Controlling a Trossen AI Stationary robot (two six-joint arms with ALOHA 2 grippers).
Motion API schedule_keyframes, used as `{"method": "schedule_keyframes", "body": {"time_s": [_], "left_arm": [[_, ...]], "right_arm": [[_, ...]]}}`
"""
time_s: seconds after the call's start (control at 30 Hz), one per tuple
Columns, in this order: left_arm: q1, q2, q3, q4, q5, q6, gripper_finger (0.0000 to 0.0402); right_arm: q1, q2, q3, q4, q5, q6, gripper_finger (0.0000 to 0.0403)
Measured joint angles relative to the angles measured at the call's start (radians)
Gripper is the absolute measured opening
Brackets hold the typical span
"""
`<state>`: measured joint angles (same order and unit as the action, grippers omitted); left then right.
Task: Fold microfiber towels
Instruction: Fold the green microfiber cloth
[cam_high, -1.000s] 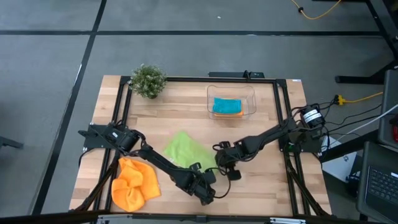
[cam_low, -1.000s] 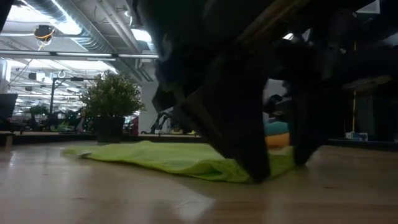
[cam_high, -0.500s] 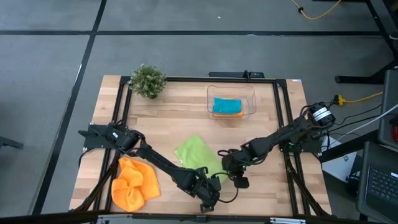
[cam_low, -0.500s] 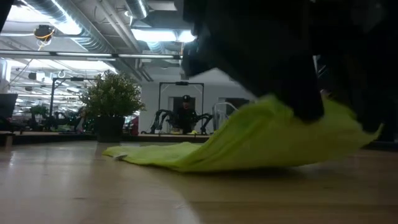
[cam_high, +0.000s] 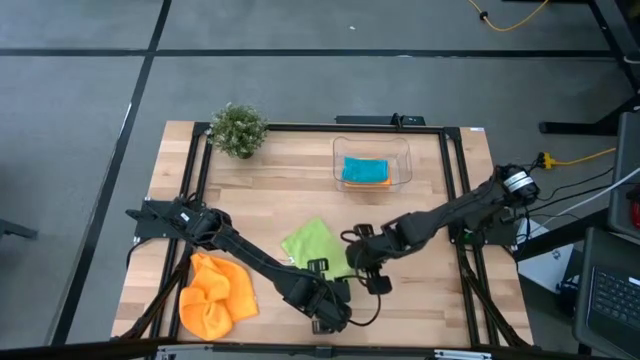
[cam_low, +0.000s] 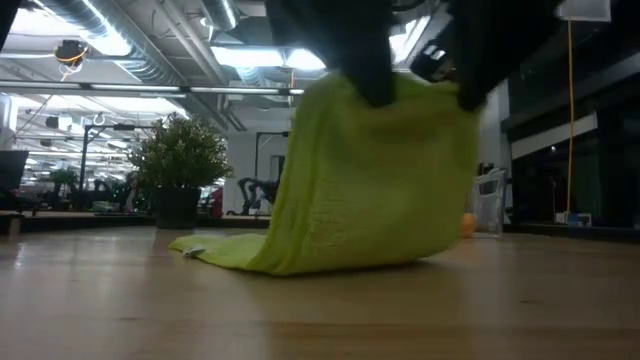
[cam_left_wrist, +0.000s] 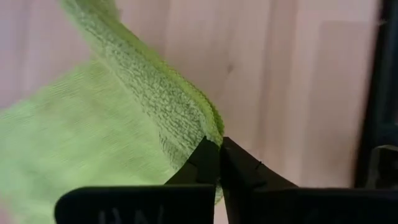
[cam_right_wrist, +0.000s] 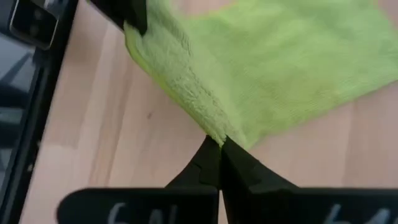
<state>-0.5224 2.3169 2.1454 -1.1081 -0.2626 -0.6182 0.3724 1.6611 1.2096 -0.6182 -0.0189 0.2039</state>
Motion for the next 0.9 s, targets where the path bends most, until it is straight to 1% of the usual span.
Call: {"method": "schedule_keyframes", "body": {"time_s": [0.17, 0.3, 0.4, 0.6, 0.77, 0.9], "left_arm": [[0.002, 0.000, 0.001, -0.109, -0.044, -0.034, 0.0000], [0.005, -0.004, 0.001, -0.162, -0.076, -0.034, 0.0000], [0.016, -0.010, 0.002, -0.196, -0.062, -0.043, 0.0000], [0.040, -0.010, 0.002, -0.326, -0.028, -0.056, 0.0000], [0.058, -0.010, 0.002, -0.362, -0.028, -0.054, 0.0000], [0.072, -0.009, 0.002, -0.387, -0.054, -0.058, 0.0000]], "right_arm": [[-0.066, 0.000, 0.005, 0.007, -0.002, -0.021, 0.0000], [-0.095, 0.000, 0.005, 0.030, -0.003, -0.056, 0.0000], [-0.112, 0.008, 0.005, 0.057, 0.000, -0.078, 0.0000], [-0.154, 0.046, 0.006, 0.125, -0.001, -0.102, 0.0000], [-0.196, 0.082, 0.006, 0.170, 0.003, -0.132, 0.0000], [-0.225, 0.107, 0.005, 0.207, 0.006, -0.159, 0.0000]]}}
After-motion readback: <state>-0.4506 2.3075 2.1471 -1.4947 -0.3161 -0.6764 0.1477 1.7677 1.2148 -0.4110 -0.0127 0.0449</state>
